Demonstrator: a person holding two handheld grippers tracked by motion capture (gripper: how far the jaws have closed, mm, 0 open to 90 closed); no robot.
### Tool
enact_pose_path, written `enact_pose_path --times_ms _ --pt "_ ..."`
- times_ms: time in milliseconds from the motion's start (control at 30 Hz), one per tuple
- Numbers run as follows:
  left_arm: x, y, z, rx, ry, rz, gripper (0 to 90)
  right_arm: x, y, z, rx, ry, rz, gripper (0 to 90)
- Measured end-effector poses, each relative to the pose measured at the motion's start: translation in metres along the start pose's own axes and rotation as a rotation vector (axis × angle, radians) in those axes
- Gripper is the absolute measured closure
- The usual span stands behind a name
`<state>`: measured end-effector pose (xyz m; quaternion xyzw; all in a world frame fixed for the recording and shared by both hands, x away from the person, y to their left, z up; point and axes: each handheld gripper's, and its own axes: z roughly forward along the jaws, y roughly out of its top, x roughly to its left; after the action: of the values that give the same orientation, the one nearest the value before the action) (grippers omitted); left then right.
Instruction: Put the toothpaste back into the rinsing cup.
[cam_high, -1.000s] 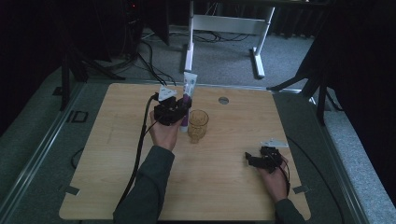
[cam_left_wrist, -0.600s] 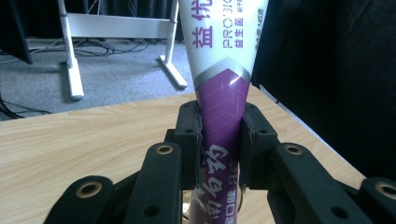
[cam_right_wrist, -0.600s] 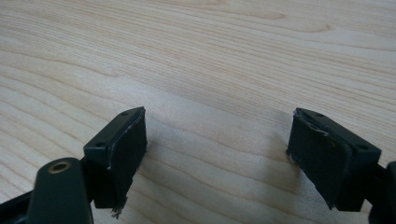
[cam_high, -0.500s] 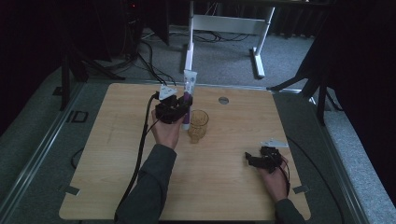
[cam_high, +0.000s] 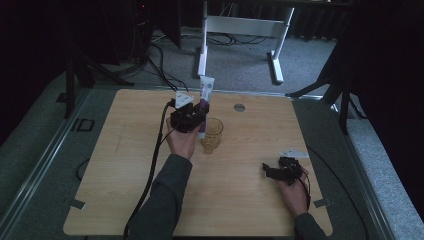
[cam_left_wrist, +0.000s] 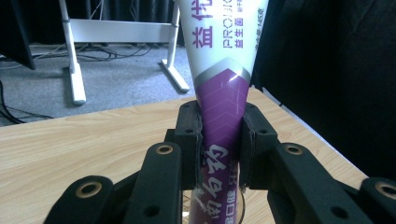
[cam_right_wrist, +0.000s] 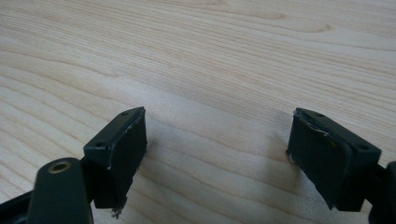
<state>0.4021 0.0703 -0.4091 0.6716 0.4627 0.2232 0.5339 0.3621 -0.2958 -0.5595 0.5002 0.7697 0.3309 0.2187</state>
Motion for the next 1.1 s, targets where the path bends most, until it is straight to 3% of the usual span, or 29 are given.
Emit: enact_pose_path --times_ms 700,1100 --pt "-0.001 0.001 0.02 -0.022 0.013 0.003 72.4 0.0 0.0 0.0 0.0 0.001 0.0 19.4" --pt "-0.002 0.0 0.032 -0.041 0.018 -0.027 72.4 0.0 0.0 0.0 0.001 0.001 0.002 19.4"
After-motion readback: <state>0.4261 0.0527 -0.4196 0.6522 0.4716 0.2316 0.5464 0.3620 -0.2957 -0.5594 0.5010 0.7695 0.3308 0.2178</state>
